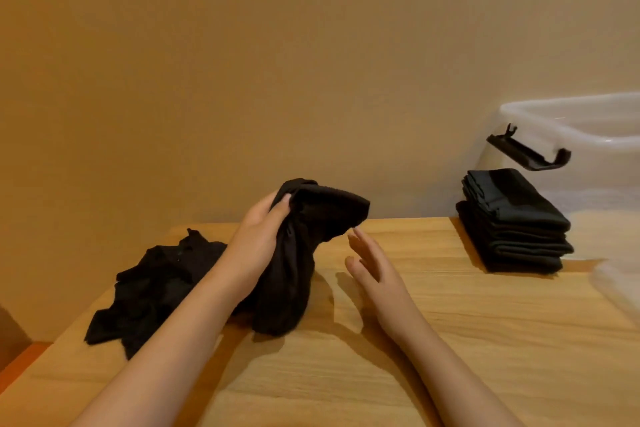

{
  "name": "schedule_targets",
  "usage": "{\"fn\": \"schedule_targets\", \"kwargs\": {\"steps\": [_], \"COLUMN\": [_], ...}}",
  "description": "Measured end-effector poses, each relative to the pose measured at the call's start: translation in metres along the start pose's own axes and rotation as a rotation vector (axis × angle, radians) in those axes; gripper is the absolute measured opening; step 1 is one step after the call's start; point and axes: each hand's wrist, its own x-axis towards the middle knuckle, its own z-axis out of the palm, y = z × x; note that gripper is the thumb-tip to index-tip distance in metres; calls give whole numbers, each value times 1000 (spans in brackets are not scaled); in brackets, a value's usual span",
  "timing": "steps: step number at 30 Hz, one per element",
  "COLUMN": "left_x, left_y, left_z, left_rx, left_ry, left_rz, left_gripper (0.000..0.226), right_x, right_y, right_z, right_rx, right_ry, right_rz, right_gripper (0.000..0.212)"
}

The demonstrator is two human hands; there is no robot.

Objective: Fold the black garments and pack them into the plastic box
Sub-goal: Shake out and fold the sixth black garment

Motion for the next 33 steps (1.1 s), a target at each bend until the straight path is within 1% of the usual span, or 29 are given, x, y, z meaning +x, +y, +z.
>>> {"fn": "schedule_targets", "kwargs": {"steps": [2,4,5,7,8,10,12,14,16,18,19,20,21,22,24,26,28,29,31,32,33], "left_x": [-1,0,-1,-5,-7,-8,-11,-15,-21,-24,-24,-23,-23,-24,-25,-26,-26,-26,-24,-24,-25], "left_y": [-16,-39,-48,-64,-69,-80,-88,-99,-104,-107,-108,-108,-107,-106,-105,-102,-101,-101,-102,-103,-104], "left_z": [26,46,53,63,67,70,70,70,73,74,74,74,74,73,70,67,66,66,66,65,65], "left_rx": [69,161,192,206,223,330,466,628,718,712,682,658,626,584,464,357,299,293,320,345,371], "left_ry": [-173,-281,-303,-307,-312,-340,-345,-306,-237,-185,-167,-149,-128,-97,-27,51,91,92,75,62,43], "left_rz": [-62,-130,-159,-180,-178,-152,-136,-51,53,86,86,85,83,78,59,38,10,5,6,2,-9], "left_gripper": [29,49,53,52,54,62,66,63,58,48,37,21,5,6,13,14,13,12,5,10,22], "right_x": [1,4,5,7,7,10,11,12,11,9,8,7,7,7,9,9,9,9,10,9,9], "right_y": [-2,1,4,11,14,23,30,32,33,32,33,34,34,34,33,31,29,29,29,28,27], "right_z": [-11,-22,-28,-39,-45,-55,-58,-57,-55,-54,-54,-55,-56,-58,-68,-81,-92,-95,-96,-95,-93], "right_rx": [154,205,178,91,35,-42,-84,-135,-194,-260,-307,-350,-377,-368,-277,-130,27,77,121,130,132], "right_ry": [68,106,108,115,135,191,225,216,189,136,103,81,91,133,296,495,655,707,732,717,692], "right_rz": [32,51,59,74,78,89,120,140,136,152,162,156,151,148,154,165,203,229,269,273,263], "right_gripper": [45,46,47,47,42,27,19,16,20,33,34,27,16,8,11,9,8,10,13,17,22]}}
